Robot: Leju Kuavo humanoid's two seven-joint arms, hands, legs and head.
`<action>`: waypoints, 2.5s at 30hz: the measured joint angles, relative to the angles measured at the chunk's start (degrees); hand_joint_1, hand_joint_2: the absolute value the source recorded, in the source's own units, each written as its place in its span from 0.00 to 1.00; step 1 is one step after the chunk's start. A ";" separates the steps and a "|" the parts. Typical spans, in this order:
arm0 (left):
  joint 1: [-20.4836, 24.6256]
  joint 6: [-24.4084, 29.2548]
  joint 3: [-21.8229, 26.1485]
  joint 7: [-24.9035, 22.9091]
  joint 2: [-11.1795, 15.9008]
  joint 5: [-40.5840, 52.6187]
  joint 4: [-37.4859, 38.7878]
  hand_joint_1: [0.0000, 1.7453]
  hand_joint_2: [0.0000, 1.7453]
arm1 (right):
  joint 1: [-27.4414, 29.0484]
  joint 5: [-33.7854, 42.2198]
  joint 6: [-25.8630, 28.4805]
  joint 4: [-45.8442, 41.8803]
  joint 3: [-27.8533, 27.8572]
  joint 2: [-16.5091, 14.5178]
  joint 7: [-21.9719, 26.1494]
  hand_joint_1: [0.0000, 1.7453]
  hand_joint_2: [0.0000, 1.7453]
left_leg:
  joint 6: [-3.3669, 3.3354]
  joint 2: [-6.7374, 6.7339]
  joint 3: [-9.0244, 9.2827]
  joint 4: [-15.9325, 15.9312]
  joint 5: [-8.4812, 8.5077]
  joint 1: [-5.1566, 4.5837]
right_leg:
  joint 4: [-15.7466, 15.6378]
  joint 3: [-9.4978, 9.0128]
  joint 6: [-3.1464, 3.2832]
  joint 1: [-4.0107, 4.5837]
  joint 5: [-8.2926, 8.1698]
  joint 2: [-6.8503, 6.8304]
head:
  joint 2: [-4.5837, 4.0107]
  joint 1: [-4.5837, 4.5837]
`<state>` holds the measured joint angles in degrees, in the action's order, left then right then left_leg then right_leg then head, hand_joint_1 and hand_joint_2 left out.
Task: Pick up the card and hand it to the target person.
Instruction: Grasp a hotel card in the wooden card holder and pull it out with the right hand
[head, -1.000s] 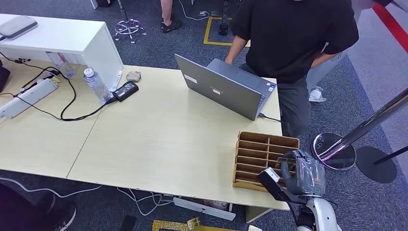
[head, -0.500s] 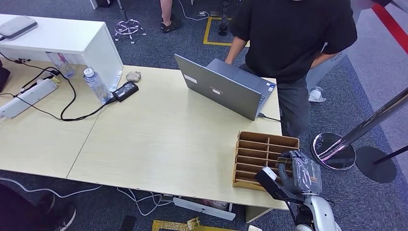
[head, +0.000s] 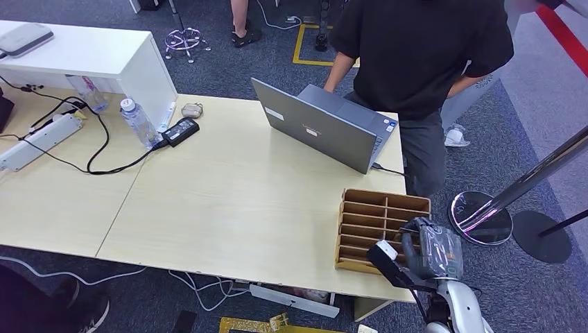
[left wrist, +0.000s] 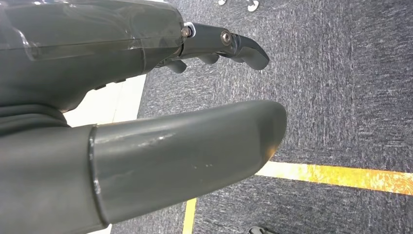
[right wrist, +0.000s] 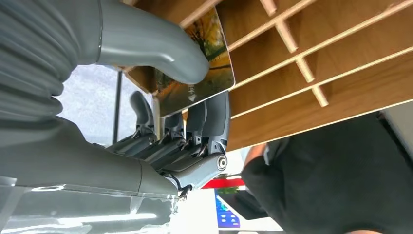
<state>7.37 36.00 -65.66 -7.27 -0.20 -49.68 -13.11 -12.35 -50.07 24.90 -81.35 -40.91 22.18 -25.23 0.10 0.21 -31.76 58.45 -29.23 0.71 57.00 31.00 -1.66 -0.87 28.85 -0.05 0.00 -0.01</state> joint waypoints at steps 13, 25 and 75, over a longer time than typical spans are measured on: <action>0.00 -0.01 0.00 -0.01 0.00 -0.02 0.00 0.00 0.00 | -0.30 -0.74 -0.02 0.00 -0.76 0.00 0.03 0.84 1.00 | 0.00 0.00 0.02 0.00 0.01 0.00 | 0.00 -0.02 -0.01 0.00 -0.01 0.00 | 0.00 0.00; -0.01 -0.02 0.00 0.13 0.00 -0.02 0.00 0.00 0.00 | -0.66 -0.29 0.78 -0.44 -0.77 0.42 1.09 0.87 1.00 | -0.01 0.00 0.02 0.00 0.01 0.00 | 0.00 -0.03 -0.01 0.00 -0.01 0.00 | 0.00 0.01; 0.08 -0.61 -0.05 3.45 0.09 0.97 0.00 0.00 0.00 | -23.77 23.35 4.09 11.40 0.11 -3.51 25.74 0.86 1.00 | -0.01 0.07 -0.06 0.00 0.03 0.00 | 0.03 -0.02 -0.01 0.00 -0.01 -0.06 | 0.00 0.00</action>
<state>7.45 35.39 -65.71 -3.82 -0.11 -48.71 -13.11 -36.12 -26.71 28.98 -69.95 -40.80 18.67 0.51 0.09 0.27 -31.83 58.45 -29.20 0.71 57.03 30.97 -1.67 -0.87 28.84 -0.11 0.00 -0.01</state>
